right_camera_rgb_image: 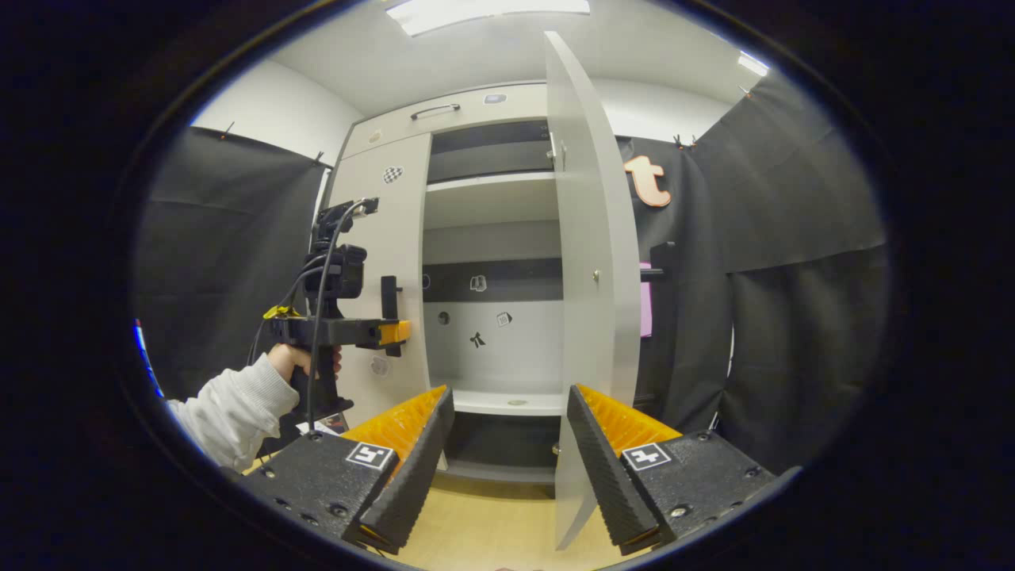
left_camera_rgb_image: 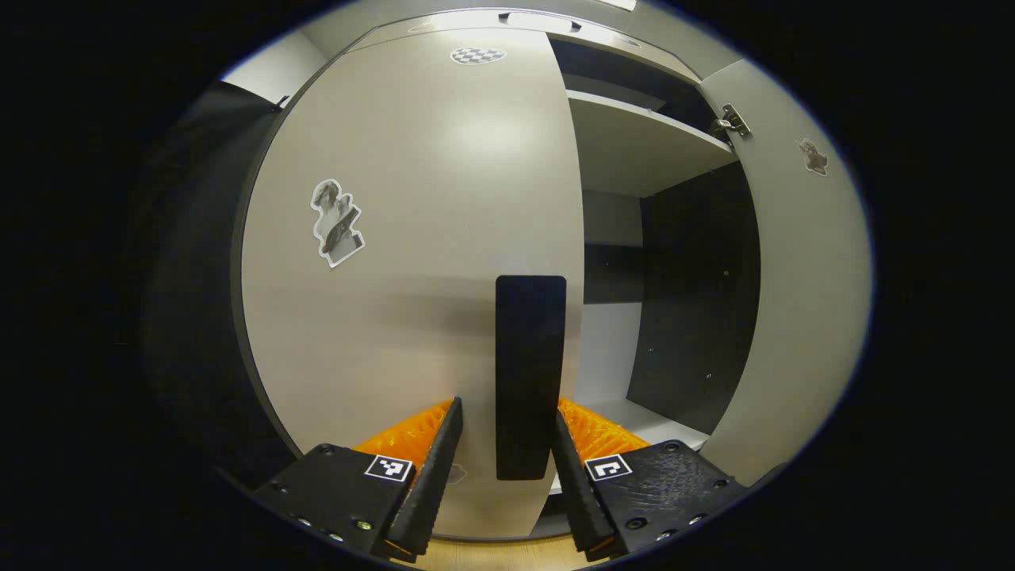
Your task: Open the right door of the double-door shoe cabinet with the right hand, and open the left door with the left hand.
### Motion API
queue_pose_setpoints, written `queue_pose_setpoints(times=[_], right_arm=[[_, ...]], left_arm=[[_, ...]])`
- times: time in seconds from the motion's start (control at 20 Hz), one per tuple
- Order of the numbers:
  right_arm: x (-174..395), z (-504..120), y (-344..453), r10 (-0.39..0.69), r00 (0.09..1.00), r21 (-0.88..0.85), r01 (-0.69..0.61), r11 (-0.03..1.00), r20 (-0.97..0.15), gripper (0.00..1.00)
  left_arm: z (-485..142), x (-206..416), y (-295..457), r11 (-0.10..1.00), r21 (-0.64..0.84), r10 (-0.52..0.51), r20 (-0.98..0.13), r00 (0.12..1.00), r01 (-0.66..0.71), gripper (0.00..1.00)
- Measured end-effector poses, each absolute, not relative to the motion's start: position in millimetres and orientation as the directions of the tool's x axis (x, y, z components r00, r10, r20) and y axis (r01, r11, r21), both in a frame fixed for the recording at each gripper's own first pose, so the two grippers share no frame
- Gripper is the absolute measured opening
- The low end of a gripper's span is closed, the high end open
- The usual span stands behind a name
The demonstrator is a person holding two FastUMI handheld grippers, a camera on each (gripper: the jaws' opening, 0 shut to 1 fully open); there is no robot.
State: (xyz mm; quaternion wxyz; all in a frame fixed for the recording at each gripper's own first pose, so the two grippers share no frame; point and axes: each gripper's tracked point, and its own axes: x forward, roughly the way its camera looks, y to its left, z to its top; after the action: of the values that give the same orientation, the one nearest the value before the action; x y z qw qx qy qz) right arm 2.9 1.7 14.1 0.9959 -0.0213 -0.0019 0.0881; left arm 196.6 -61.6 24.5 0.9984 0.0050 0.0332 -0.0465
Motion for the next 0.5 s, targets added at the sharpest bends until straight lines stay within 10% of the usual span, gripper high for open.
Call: queue_pose_setpoints(times=[0.1,0.2,0.5], right_arm=[[2.3,12.7,2.1,0.176,0.984,-0.045,-0.176,0.983,-0.003,0.9],[1.9,11.8,0.8,0.174,0.985,-0.043,-0.174,0.984,-0.005,0.9],[2.9,11.4,2.9,0.179,0.984,-0.038,-0.179,0.983,-0.003,0.9]], left_arm=[[24.3,195.8,-72.7,0.991,-0.003,-0.131,-0.062,0.989,0.131,0.65],[25.1,194.5,-72.2,0.993,0.031,-0.113,-0.058,0.992,0.115,0.29],[25.5,195.1,-74.1,0.989,0.009,-0.146,-0.037,0.989,0.147,0.05]])
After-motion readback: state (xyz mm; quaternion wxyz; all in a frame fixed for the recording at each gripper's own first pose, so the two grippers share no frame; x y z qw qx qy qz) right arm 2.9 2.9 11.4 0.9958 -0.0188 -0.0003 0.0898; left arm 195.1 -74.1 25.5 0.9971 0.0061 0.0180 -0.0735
